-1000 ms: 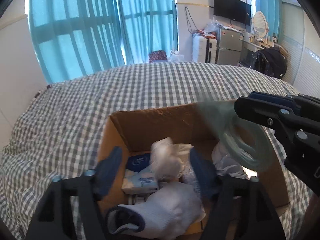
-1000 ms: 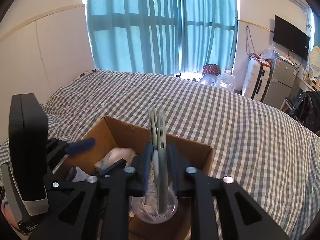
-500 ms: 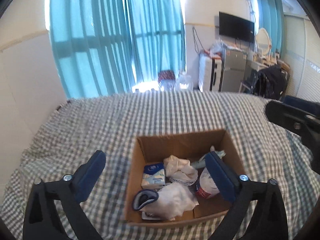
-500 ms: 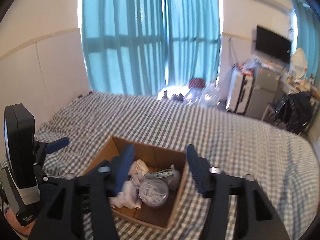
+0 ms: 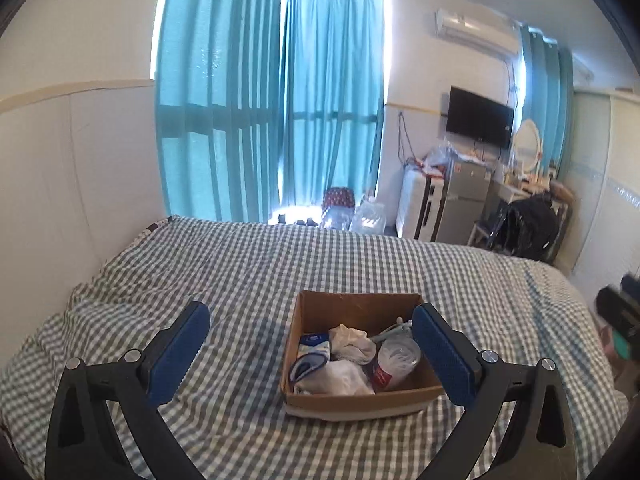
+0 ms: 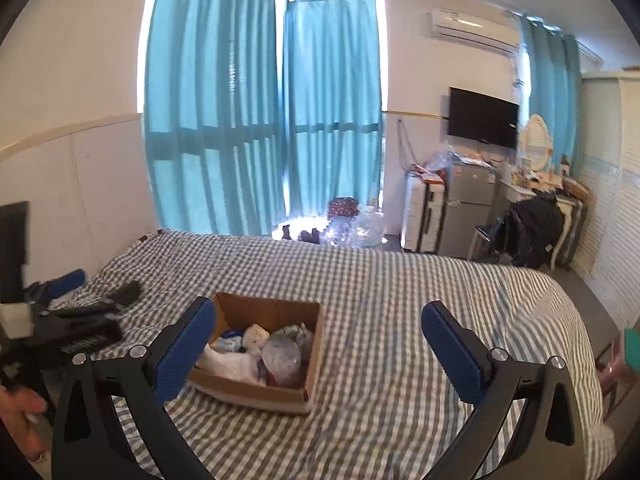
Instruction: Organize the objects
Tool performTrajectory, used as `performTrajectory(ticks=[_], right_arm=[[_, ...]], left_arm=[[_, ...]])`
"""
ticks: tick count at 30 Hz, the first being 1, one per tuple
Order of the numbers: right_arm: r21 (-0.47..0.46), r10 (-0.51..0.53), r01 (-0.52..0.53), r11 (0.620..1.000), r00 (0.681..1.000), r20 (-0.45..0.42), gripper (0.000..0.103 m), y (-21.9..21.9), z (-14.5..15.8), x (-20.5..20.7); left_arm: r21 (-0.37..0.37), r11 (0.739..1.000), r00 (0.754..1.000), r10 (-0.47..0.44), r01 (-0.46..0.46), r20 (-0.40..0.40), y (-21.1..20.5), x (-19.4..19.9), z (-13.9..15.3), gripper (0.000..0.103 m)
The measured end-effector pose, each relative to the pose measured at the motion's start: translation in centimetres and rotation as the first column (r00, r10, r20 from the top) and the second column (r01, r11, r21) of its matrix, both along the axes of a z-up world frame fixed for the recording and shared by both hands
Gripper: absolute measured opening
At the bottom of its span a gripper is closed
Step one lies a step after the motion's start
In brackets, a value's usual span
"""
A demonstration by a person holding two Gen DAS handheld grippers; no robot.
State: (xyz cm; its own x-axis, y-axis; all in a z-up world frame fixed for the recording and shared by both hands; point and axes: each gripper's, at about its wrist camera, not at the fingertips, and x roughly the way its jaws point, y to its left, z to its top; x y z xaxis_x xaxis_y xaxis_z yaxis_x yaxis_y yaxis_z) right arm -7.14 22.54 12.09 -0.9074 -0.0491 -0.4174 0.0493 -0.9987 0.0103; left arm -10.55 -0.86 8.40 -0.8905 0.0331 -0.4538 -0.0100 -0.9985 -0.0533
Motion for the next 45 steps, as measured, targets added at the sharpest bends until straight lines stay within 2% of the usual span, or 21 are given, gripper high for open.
performTrajectory(ticks=[3, 7, 11, 14, 16, 20, 25, 45], right_arm=[[-0.017, -0.05, 0.05, 0.999, 0.999, 0.011, 0.103, 0.6, -2.6, 1.5], [-0.036, -0.053, 0.053, 0.998, 0.999, -0.004, 0.103, 0.7, -6.4, 2.7], [-0.034, -0.06, 0.06, 0.998, 0.998, -0.008, 0.103, 0.7, -8.7, 2.7], [-0.027, -0.058, 0.058, 0.998, 0.998, 0.024, 0.103, 0.7, -9.8, 1.8], [-0.02, -0.063, 0.063, 0.998, 0.997, 0.035, 0.103, 0.7, -10.3, 1.3], [-0.028, -0.062, 0.063, 0.998, 0.996, 0.059, 0.103, 0.7, -11.1, 1.0], [-0.038, -0.073, 0.076, 0.996, 0.995, 0.072, 0.103, 1.0, -11.4, 0.9], [-0.023, -0.057, 0.058, 0.998, 0.996, 0.07, 0.103, 0.3, -11.1, 1.6]], left_arm=[[-0.014, 1.0, 1.0, 0.005, -0.005, -0.03, -0.1, 2.1, -1.5, 0.103], [-0.063, 0.998, 1.0, 0.009, -0.009, -0.003, 0.5, 3.2, -4.9, 0.103], [-0.034, 0.999, 0.998, -0.031, 0.033, 0.059, 0.6, 3.4, -7.8, 0.103], [-0.03, 0.999, 0.998, -0.01, 0.012, 0.058, 0.8, 3.3, -8.4, 0.103], [-0.026, 0.999, 0.998, -0.033, 0.035, 0.05, 1.1, 3.3, -8.4, 0.103], [-0.032, 0.998, 0.998, -0.044, 0.046, 0.04, 1.7, 3.5, -8.4, 0.103], [-0.005, 0.999, 0.998, -0.045, 0.046, 0.046, 1.5, 3.7, -8.7, 0.103], [-0.007, 1.0, 0.998, -0.021, 0.021, 0.061, 0.8, 3.8, -8.7, 0.103]])
